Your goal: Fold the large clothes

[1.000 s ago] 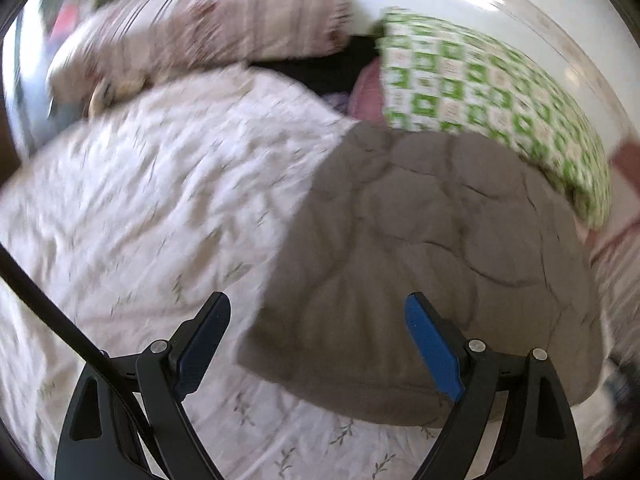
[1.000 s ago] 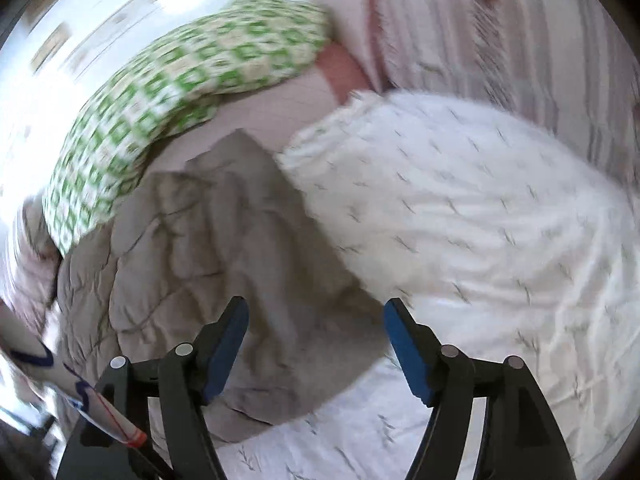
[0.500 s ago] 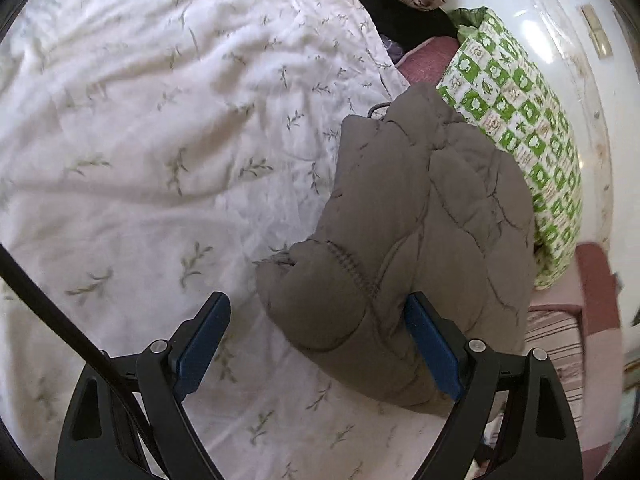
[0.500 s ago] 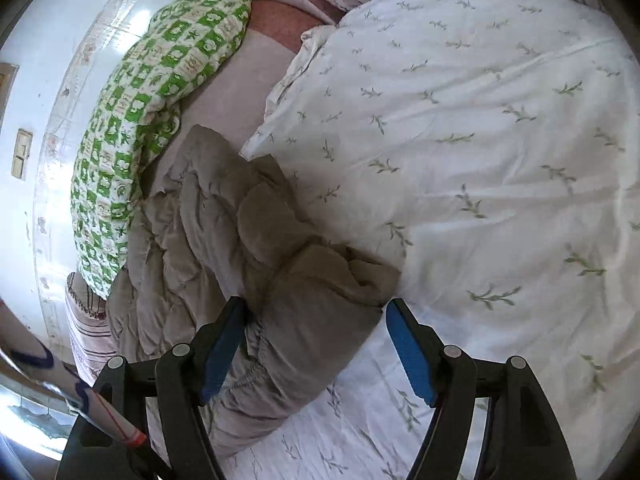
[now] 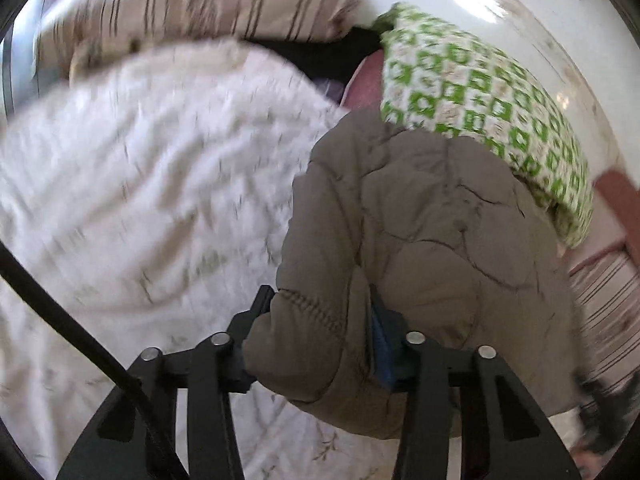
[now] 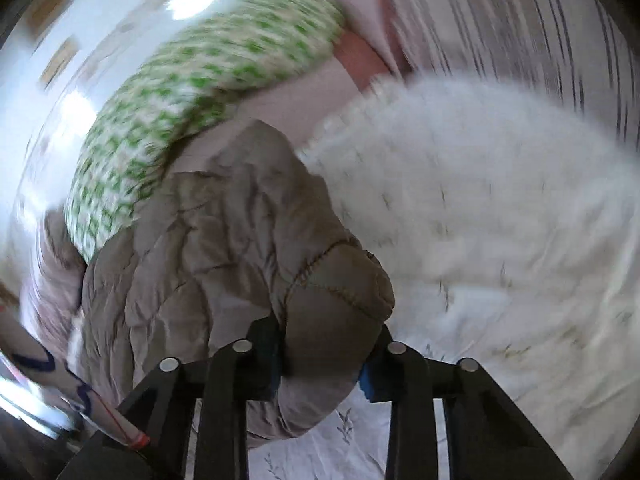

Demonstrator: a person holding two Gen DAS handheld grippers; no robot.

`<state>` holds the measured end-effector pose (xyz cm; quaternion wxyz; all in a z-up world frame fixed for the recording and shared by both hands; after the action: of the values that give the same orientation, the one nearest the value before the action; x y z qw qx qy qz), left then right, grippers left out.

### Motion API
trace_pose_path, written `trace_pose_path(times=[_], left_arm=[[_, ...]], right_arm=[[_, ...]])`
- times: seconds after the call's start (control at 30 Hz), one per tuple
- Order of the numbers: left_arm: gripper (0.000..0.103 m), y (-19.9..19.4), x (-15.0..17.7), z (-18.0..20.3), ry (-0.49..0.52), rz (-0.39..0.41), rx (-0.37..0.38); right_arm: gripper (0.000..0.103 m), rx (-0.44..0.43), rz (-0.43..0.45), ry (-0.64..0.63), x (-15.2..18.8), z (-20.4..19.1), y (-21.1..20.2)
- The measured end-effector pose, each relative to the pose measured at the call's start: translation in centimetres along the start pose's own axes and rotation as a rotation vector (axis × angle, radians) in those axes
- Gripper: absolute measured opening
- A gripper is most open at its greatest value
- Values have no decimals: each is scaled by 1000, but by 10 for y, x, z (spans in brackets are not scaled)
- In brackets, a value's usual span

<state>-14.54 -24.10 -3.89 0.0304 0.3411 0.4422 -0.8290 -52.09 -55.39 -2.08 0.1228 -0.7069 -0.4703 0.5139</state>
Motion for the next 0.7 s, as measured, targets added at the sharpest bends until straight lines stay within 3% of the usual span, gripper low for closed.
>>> trace_pose_path(times=[0.13,0.27,0.47,0.53,0.6,0.7], left_arm=[[39,-25,-3,5,43,49,-17],[39,-49,2,0,34,58,-2],[39,-94,43,-4,38,57,5],[41,-101,58,-6,36,54,0],[47,-101,73,-14,23,37,-37],[48,-100,82,-37,-38,26,-133]], right_arm=[[28,23,73,-118,-2,-24,-37],[28,9,45,-137,11,-23,-64],[28,-11,2,-81,37,1,-98],[33,-4,-26,-39,46,13,-99],[44,19,-91,26,56,34,-88],[59,9,-247,154,69,62,-63]])
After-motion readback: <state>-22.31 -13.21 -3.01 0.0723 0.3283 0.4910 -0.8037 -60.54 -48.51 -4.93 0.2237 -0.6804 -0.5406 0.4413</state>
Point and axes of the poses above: each gripper's, at about its wrist camera, not at the fingertips, and y roughly the way its jaws point, z to its right, x to its underside, the point moved 7 cm from there along y, roughly the way its jaws point, and after that the axes turned 5 degrees about -z, right-handed, at the moved point
